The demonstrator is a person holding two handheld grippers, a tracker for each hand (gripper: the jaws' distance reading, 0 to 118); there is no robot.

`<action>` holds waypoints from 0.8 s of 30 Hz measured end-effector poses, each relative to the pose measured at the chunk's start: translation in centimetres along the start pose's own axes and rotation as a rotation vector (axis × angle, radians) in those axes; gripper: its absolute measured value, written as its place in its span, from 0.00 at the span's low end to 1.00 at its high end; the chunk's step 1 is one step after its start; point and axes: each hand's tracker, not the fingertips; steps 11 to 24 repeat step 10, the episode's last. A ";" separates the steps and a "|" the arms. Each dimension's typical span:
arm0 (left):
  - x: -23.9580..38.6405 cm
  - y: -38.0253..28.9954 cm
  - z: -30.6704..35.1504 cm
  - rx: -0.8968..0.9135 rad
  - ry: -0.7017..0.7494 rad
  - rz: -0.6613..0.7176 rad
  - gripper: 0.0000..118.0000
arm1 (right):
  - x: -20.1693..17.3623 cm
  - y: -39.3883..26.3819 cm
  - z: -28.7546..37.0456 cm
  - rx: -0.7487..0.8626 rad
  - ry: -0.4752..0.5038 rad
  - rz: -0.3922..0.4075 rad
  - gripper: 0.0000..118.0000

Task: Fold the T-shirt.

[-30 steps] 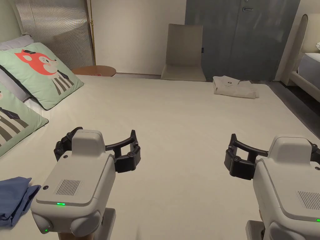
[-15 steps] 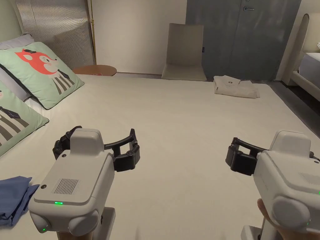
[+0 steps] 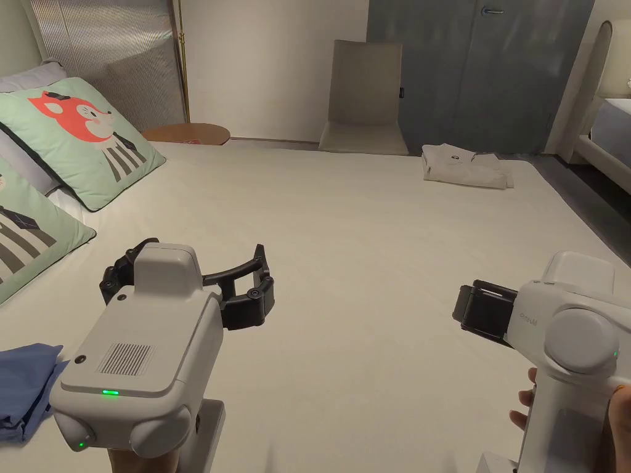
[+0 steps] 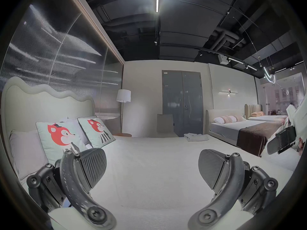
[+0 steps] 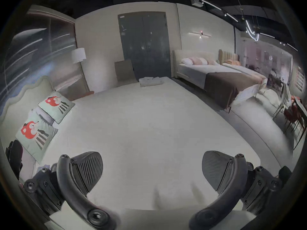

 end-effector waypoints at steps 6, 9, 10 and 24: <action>-0.1 0.1 0.0 0.001 -0.001 0.001 0.94 | -0.3 -0.2 0.0 0.038 0.014 0.044 1.00; 0.0 0.1 0.0 0.001 -0.002 0.000 0.94 | -0.7 -0.4 0.1 0.036 0.016 0.051 1.00; 0.0 0.1 0.0 0.002 -0.002 -0.001 0.94 | -0.8 -0.6 0.2 0.039 0.015 0.051 1.00; 0.0 0.1 0.0 0.002 -0.002 -0.001 0.94 | -0.8 -0.6 0.2 0.039 0.015 0.051 1.00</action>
